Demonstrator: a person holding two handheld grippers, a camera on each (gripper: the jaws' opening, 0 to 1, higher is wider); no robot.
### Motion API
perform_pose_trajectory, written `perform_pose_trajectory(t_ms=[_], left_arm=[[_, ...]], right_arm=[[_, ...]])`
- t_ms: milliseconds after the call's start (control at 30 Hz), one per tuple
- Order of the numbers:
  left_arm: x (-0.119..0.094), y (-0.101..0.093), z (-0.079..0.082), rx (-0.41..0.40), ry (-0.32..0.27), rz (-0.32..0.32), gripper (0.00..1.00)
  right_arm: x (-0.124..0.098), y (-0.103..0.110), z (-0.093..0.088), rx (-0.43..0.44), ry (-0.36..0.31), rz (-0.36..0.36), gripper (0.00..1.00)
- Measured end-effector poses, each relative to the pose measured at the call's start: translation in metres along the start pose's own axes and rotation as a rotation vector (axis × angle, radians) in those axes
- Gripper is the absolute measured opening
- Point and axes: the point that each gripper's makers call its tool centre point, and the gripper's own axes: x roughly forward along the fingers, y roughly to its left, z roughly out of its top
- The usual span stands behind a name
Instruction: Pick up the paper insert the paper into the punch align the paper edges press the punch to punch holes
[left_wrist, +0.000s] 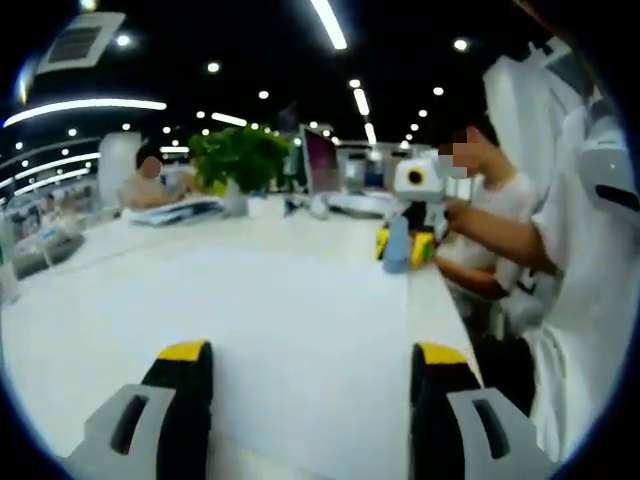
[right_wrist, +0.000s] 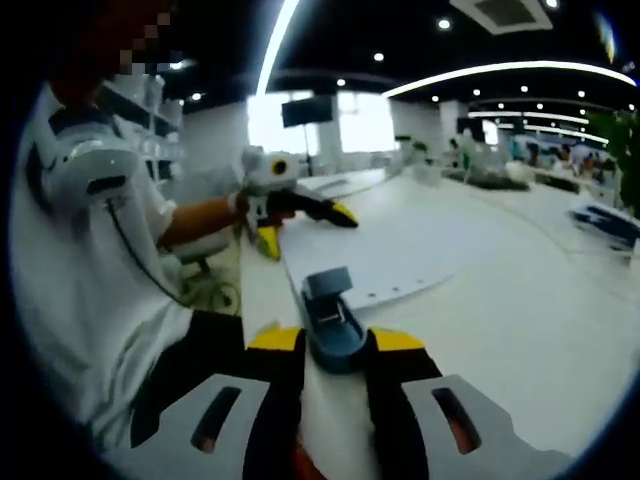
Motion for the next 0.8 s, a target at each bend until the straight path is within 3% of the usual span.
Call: perform_pose_trajectory(t_ms=[500,800], left_arm=[[0.0,0.006,0.0,0.001,-0.003,-0.007,0.79],[0.0,0.011,0.0,0.005,-0.006,-0.018,0.76]], right_arm=[[-0.006,-0.009,0.0,0.014,-0.003,-0.028,0.24],[-0.002,-0.005,0.001,-0.003,0.02,-0.002,0.23]])
